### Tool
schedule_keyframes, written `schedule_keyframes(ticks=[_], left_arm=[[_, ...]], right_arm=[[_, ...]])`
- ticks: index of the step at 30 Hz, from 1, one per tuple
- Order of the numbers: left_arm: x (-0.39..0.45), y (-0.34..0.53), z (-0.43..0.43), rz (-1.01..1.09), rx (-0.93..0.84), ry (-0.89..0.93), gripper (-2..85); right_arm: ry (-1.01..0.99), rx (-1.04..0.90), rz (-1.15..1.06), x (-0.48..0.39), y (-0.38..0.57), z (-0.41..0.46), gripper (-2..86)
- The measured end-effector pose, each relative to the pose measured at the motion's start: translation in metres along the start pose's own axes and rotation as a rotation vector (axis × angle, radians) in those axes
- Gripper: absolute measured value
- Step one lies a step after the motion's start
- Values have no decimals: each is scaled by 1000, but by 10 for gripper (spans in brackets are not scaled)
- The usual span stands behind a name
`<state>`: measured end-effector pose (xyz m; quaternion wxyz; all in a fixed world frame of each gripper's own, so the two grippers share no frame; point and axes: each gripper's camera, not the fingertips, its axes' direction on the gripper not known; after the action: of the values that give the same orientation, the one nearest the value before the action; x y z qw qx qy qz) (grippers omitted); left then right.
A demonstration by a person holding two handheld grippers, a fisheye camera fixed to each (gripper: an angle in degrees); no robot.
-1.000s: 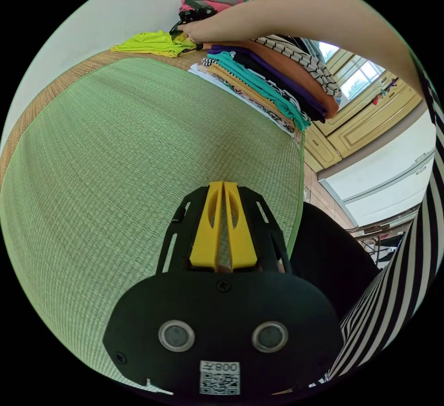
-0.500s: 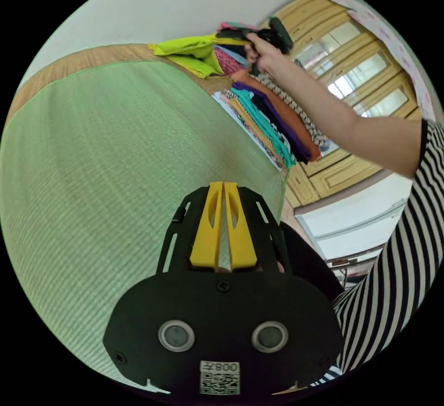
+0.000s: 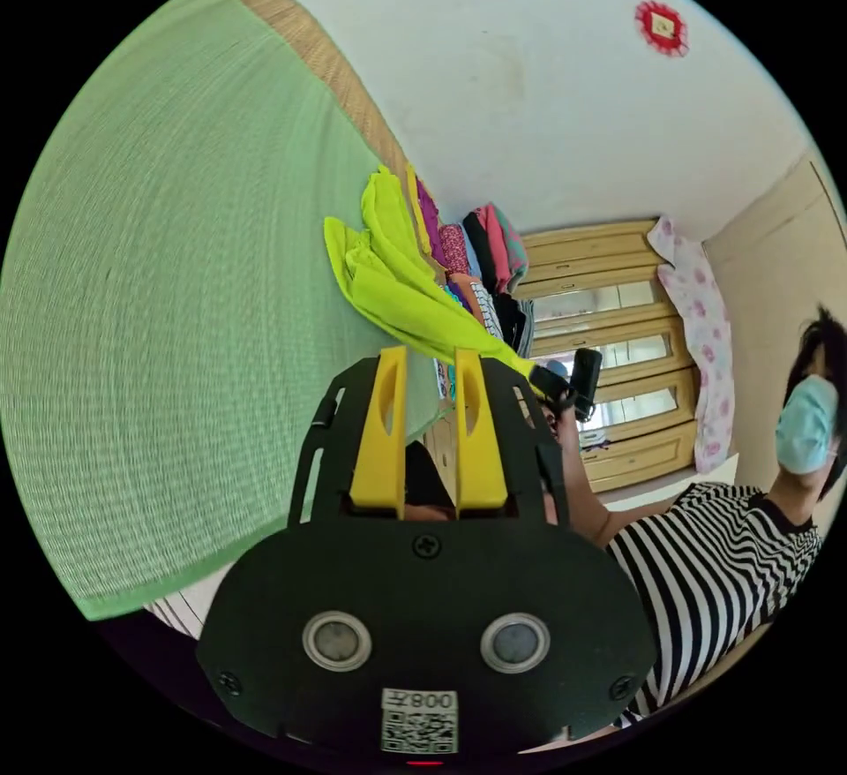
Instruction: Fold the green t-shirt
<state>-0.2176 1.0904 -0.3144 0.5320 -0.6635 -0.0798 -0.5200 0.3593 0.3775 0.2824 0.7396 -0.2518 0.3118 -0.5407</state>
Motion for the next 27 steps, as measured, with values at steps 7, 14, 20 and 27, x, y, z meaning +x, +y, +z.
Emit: schedule_keyframes(ticks=[7,14,20,27], left_arm=[[-32,43,-28,-122,-14,1,91],[-47,52,3,-123,-191,24,52],[-26,73,-1,-29,-217,165,8],[17,103,-17,131,-237,228,3]], right_arm=[[15,-83,23,-29,96,17,2],[82,-78,81,-19,153,2,2],[175,-111,157,11,181,2,5],[243,-27,262,46,192,-17,35]])
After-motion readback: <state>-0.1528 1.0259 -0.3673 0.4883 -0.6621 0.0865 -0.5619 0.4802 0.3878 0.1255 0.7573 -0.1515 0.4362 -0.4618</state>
